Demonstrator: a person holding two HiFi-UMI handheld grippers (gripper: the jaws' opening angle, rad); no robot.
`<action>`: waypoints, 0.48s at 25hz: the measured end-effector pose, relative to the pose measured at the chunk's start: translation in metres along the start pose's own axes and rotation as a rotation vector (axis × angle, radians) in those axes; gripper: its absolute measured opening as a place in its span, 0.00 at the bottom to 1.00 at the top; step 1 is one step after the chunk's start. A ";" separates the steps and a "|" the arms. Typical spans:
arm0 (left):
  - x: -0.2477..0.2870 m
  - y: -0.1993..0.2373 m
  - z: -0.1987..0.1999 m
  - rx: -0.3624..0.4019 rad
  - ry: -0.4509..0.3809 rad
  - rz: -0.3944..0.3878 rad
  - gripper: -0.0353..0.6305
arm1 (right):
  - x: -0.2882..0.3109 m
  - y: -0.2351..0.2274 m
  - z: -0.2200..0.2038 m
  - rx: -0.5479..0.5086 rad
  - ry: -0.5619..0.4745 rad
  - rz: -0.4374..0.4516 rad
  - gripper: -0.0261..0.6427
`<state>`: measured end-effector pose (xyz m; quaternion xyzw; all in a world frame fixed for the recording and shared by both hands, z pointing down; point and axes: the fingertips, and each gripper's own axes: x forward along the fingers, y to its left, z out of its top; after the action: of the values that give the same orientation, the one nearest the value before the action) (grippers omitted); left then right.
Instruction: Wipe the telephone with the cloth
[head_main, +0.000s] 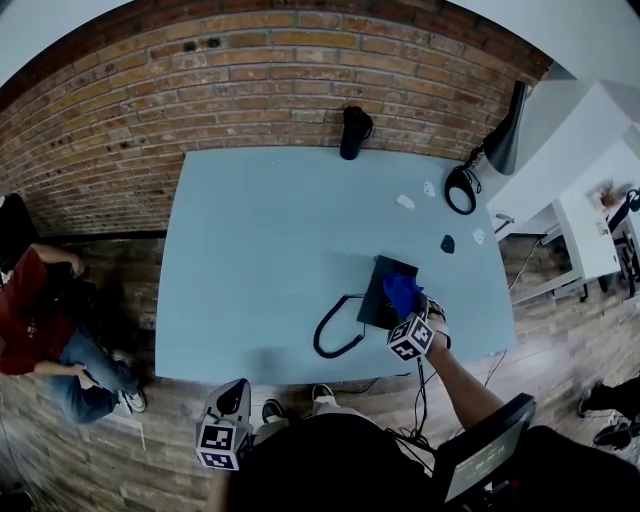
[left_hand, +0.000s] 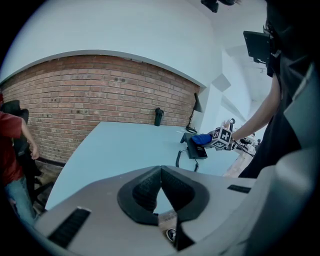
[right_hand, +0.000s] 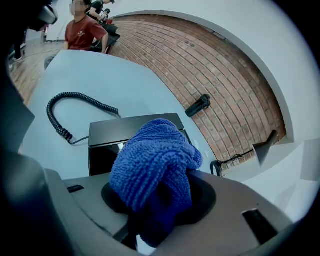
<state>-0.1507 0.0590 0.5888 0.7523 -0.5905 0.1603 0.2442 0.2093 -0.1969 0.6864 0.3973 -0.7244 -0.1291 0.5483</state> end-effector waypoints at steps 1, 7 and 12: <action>-0.001 0.000 -0.001 -0.002 0.000 0.002 0.09 | 0.000 0.001 -0.001 -0.001 0.001 0.001 0.31; 0.000 -0.003 -0.001 -0.006 -0.004 0.002 0.09 | -0.003 0.006 -0.004 -0.007 0.009 0.003 0.31; -0.001 -0.001 0.002 -0.008 -0.006 0.002 0.09 | -0.006 0.011 -0.005 -0.015 0.009 0.000 0.31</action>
<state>-0.1500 0.0590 0.5868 0.7510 -0.5928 0.1559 0.2454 0.2096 -0.1841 0.6907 0.3938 -0.7209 -0.1326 0.5546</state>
